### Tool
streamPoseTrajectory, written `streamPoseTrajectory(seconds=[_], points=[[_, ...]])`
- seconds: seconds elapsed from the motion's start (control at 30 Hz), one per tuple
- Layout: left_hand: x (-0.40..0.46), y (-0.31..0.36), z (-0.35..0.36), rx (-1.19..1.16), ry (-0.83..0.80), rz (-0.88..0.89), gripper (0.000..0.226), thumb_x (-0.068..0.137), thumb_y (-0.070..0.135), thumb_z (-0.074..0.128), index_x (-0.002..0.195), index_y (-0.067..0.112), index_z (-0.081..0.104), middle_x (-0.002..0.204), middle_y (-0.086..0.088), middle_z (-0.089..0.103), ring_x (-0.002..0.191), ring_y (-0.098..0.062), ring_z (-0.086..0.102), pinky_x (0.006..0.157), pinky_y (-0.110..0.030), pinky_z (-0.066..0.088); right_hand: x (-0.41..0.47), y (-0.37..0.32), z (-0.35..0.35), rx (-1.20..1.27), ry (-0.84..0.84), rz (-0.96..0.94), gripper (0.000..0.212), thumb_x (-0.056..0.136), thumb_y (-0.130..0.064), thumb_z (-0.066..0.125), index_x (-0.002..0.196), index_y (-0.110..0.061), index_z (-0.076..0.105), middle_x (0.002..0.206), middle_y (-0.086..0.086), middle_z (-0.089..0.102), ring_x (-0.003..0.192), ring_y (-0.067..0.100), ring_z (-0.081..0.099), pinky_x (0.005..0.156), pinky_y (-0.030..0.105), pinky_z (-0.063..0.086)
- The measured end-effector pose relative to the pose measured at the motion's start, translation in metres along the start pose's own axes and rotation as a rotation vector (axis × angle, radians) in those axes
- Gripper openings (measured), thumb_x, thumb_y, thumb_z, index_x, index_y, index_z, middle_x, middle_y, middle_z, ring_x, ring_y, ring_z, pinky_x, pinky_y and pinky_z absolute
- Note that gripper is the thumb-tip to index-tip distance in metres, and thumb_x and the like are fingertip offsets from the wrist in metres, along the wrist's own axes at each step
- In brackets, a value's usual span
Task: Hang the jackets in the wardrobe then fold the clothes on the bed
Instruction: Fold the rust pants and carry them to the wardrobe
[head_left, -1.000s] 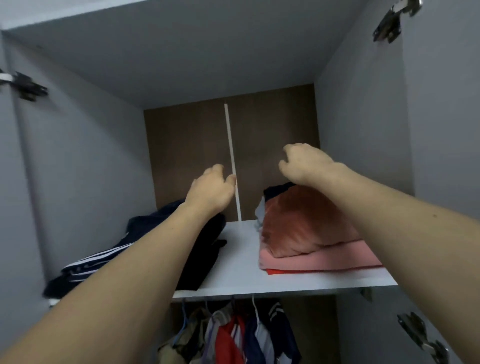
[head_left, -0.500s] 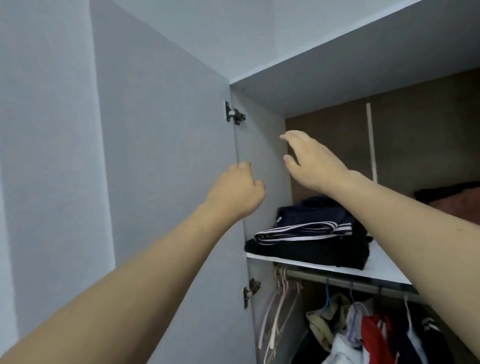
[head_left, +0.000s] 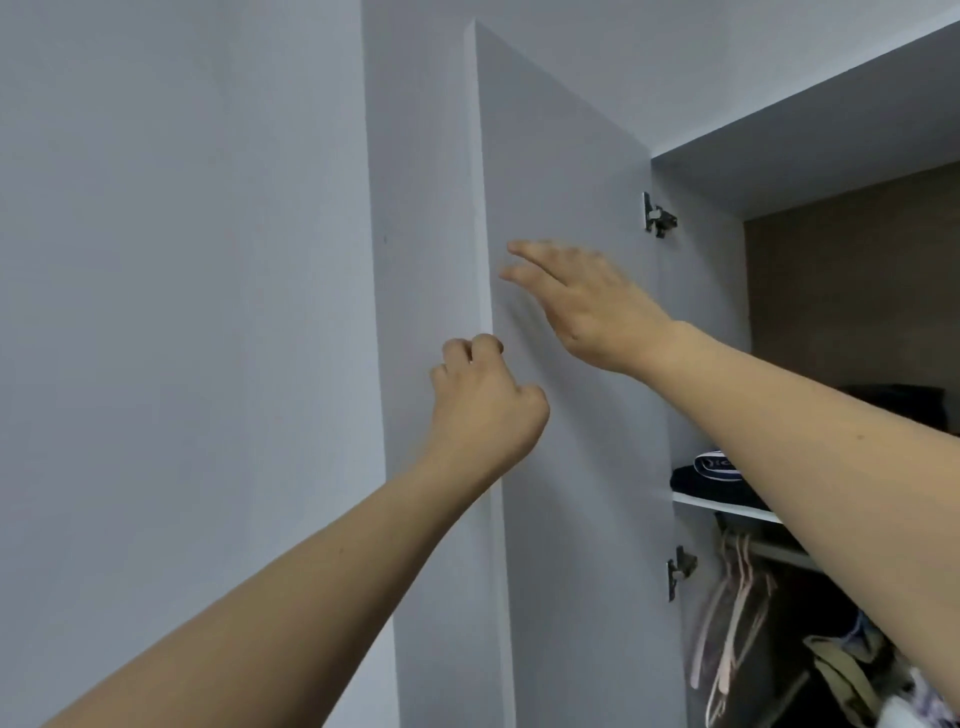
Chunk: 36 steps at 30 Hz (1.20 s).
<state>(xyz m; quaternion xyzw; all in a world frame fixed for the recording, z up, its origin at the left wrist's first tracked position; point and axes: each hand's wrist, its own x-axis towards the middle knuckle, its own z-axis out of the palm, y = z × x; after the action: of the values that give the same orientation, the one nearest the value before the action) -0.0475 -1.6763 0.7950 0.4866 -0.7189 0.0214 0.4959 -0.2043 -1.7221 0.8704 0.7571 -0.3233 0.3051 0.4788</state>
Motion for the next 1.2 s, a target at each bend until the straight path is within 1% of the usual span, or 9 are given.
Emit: streamPoseTrajectory(seconds=[0.13, 0.27, 0.33, 0.5, 0.77, 0.87, 0.93, 1.03, 1.2], points=[[0.004, -0.018, -0.003, -0.223, -0.196, -0.225, 0.047, 0.089, 0.025, 0.049, 0.132, 0.016, 0.031, 0.108, 0.001, 0.049, 0.081, -0.01, 0.049, 0.057, -0.022, 0.034, 0.016, -0.009, 0.01, -0.137, -0.115, -0.076, 0.068, 0.079, 0.006, 0.048, 0.143, -0.019, 0.045, 0.156, 0.008, 0.029, 0.142, 0.032, 0.028, 0.114, 0.045, 0.02], [0.004, -0.031, 0.006, -0.243, -0.299, -0.286, 0.009, 0.09, 0.019, 0.048, 0.094, 0.011, 0.047, 0.084, -0.002, 0.051, 0.067, -0.014, 0.048, 0.054, -0.024, 0.035, 0.023, -0.009, 0.009, -0.234, -0.105, -0.12, 0.057, 0.081, -0.001, 0.049, 0.134, -0.021, 0.055, 0.154, 0.006, 0.036, 0.141, 0.032, 0.031, 0.115, 0.045, 0.016], [0.006, -0.032, 0.008, -0.182, -0.258, -0.234, 0.011, 0.088, 0.015, 0.045, 0.078, 0.012, 0.045, 0.075, -0.004, 0.05, 0.061, -0.018, 0.046, 0.052, -0.024, 0.034, 0.026, -0.011, 0.005, -0.226, -0.044, -0.137, 0.044, 0.081, -0.01, 0.044, 0.119, -0.019, 0.063, 0.144, 0.006, 0.048, 0.134, 0.033, 0.041, 0.11, 0.044, 0.023], [0.01, -0.013, 0.005, -0.122, -0.312, -0.12, 0.016, 0.088, 0.017, 0.051, 0.076, 0.007, 0.051, 0.076, -0.015, 0.069, 0.072, -0.032, 0.07, 0.069, -0.038, 0.059, 0.012, 0.001, -0.006, -0.102, 0.116, -0.12, 0.035, 0.093, -0.033, 0.038, 0.104, -0.017, 0.066, 0.133, 0.003, 0.056, 0.128, 0.028, 0.038, 0.104, 0.043, 0.03], [-0.014, 0.042, 0.045, -0.513, -0.477, 0.028, 0.038, 0.083, 0.046, 0.071, 0.088, 0.012, 0.055, 0.082, -0.004, 0.07, 0.069, -0.017, 0.072, 0.074, -0.048, 0.06, -0.056, 0.056, -0.044, -0.075, 0.259, -0.092, 0.025, 0.092, -0.032, 0.03, 0.109, -0.019, 0.042, 0.139, 0.003, 0.033, 0.134, 0.03, 0.025, 0.113, 0.042, 0.022], [-0.017, 0.066, 0.082, -0.531, -0.611, 0.044, 0.077, 0.069, 0.069, 0.071, 0.129, 0.03, 0.043, 0.128, 0.005, 0.053, 0.098, -0.01, 0.062, 0.077, -0.033, 0.055, -0.092, 0.082, -0.075, -0.134, 0.2, -0.054, 0.027, 0.093, -0.031, 0.03, 0.113, -0.017, 0.042, 0.141, 0.005, 0.032, 0.135, 0.031, 0.027, 0.113, 0.046, 0.023], [-0.02, 0.086, 0.111, -0.535, -0.698, 0.042, 0.105, 0.062, 0.079, 0.069, 0.147, 0.045, 0.017, 0.155, 0.013, 0.019, 0.128, -0.014, 0.043, 0.094, -0.032, 0.043, -0.116, 0.097, -0.096, -0.16, 0.147, 0.001, 0.027, 0.093, -0.03, 0.031, 0.114, -0.016, 0.043, 0.143, 0.005, 0.032, 0.135, 0.032, 0.03, 0.112, 0.046, 0.025], [-0.024, 0.123, 0.157, -0.488, -0.739, 0.031, 0.129, 0.052, 0.086, 0.066, 0.147, 0.051, -0.015, 0.159, 0.013, -0.02, 0.149, -0.028, 0.004, 0.116, -0.05, 0.024, -0.153, 0.121, -0.125, -0.266, 0.072, 0.063, 0.029, 0.095, -0.029, 0.032, 0.115, -0.014, 0.047, 0.142, 0.01, 0.039, 0.132, 0.032, 0.037, 0.108, 0.046, 0.028], [-0.02, 0.189, 0.222, -0.474, -0.665, -0.055, 0.137, 0.06, 0.077, 0.07, 0.142, 0.043, -0.034, 0.157, 0.005, -0.032, 0.147, -0.037, -0.019, 0.119, -0.056, 0.008, -0.207, 0.168, -0.158, -0.451, -0.204, 0.266, 0.049, 0.097, -0.04, 0.028, 0.135, -0.019, 0.049, 0.155, 0.004, 0.033, 0.144, 0.027, 0.023, 0.115, 0.048, 0.015]])
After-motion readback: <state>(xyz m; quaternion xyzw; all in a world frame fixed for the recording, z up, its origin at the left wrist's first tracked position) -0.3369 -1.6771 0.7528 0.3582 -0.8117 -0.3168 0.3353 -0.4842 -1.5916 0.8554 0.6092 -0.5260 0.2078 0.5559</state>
